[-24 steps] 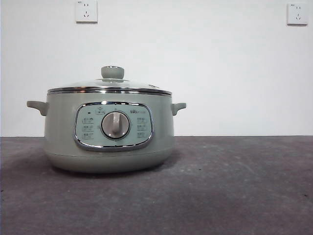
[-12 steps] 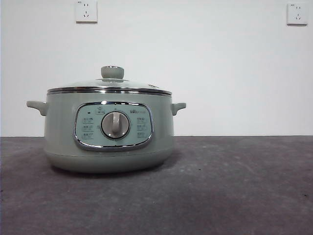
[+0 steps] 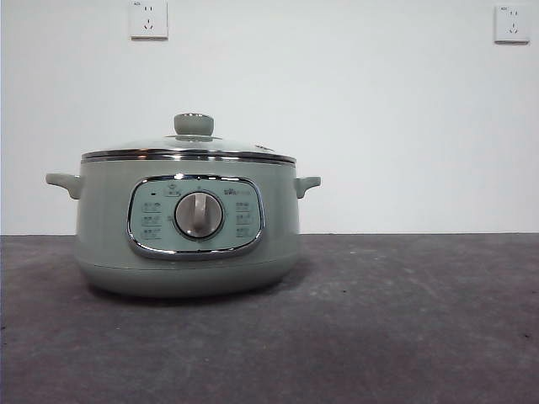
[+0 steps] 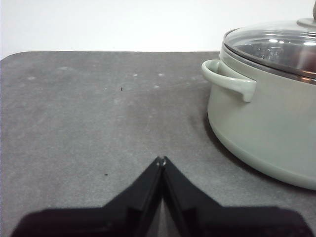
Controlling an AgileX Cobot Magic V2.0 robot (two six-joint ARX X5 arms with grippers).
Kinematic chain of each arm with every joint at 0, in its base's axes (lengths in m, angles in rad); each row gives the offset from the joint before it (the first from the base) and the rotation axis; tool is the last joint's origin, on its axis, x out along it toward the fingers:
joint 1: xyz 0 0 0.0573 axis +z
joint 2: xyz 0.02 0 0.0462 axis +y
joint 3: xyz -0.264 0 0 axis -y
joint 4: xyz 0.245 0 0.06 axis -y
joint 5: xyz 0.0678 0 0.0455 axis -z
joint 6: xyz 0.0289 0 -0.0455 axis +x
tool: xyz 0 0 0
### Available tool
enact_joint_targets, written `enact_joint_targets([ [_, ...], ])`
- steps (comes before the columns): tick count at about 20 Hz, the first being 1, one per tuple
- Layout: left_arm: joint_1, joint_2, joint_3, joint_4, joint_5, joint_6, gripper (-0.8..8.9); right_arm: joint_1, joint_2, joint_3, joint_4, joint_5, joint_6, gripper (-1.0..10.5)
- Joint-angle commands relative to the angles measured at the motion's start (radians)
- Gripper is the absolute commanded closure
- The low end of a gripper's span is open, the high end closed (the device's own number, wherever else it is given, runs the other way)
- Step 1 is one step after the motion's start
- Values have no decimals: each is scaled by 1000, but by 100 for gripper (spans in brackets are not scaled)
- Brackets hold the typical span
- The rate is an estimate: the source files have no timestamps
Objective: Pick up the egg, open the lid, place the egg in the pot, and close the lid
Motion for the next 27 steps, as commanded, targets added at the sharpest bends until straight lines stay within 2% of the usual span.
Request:
enact_joint_targets([
  [1,3,-2,-11,11,-4,-10,817,1,-2,-8,3,5,11,946],
  [12,3,27,-11,11,-4,-10,817,1,-2,-8,3,5,11,946],
  [16,3,27,-11,11,-4,-10,817,-9,-10,-7,-5,47,-25,946],
  [17,3,27,-11,11,-5,-10,817,-28,-18,-7,6,87,-82,946],
  [19,3,27,-11,11,-4,-10,817,-117,-48,-9,103,129,-142,946],
  [23,3,28,-11,11,-4,-10,817,-393,-170,-49,396,82,-163,946],
  [27,3,29,-11,11,-4,-10,817,-593,-333,-263,682,81,-178,946],
])
